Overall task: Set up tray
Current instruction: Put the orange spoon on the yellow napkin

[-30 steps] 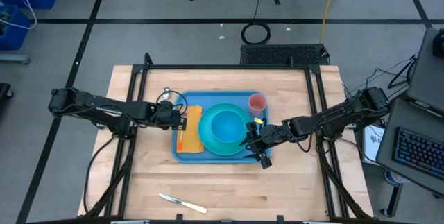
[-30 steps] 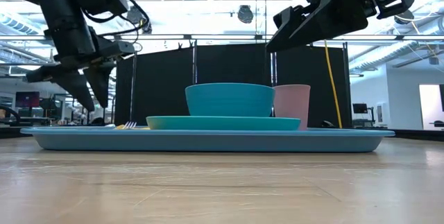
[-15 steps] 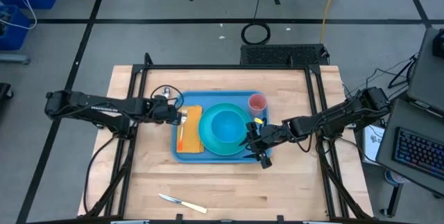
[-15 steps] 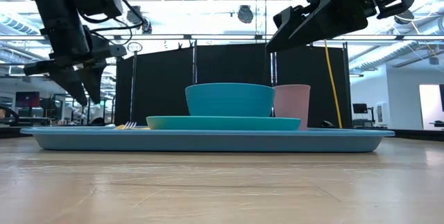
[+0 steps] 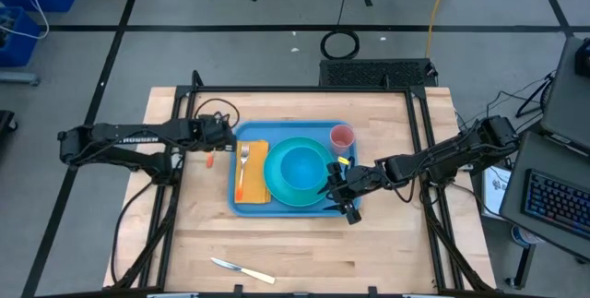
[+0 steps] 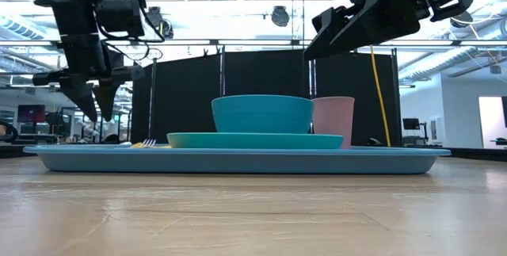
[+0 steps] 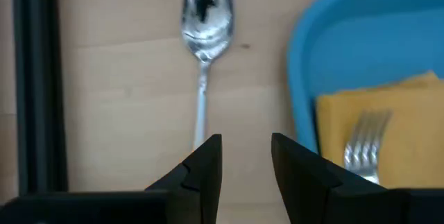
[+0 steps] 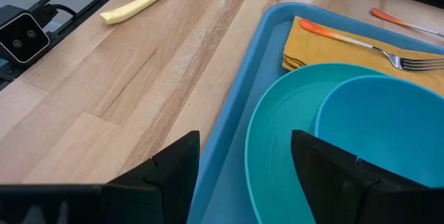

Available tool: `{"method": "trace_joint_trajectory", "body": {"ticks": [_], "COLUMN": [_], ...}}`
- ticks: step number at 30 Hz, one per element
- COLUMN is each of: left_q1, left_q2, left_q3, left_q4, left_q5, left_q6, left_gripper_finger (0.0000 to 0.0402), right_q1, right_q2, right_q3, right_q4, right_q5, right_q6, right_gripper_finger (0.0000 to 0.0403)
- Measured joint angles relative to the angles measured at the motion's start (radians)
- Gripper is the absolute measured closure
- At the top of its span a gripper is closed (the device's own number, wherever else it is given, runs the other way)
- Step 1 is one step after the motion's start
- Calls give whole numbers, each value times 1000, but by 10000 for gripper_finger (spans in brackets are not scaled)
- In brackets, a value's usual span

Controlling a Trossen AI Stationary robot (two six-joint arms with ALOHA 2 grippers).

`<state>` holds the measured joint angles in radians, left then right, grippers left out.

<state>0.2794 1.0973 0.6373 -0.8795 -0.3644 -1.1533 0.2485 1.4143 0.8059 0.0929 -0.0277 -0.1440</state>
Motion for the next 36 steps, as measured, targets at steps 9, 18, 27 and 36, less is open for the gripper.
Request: {"method": "trace_joint_trajectory", "body": {"ticks": [9,18,27,36], "left_q1": [179,276,351,377], "left_q2": [30,139,206,237], "left_q3": [0,0,0,0], "left_q4": [21,93,99,115], "left_q5": [127,215,241,261], "left_q6": [109,183,217,252], "left_gripper_finger": [275,275,275,275], "right_q1": [0,0,0,0], "right_q2": [0,0,0,0], "right_q3": [0,0,0,-3], "right_q4": [0,1,1,1], "right_q5": [0,0,0,0], "right_q6": [-1,-2,-3,-3], "right_gripper_finger": [187,187,187,187]}}
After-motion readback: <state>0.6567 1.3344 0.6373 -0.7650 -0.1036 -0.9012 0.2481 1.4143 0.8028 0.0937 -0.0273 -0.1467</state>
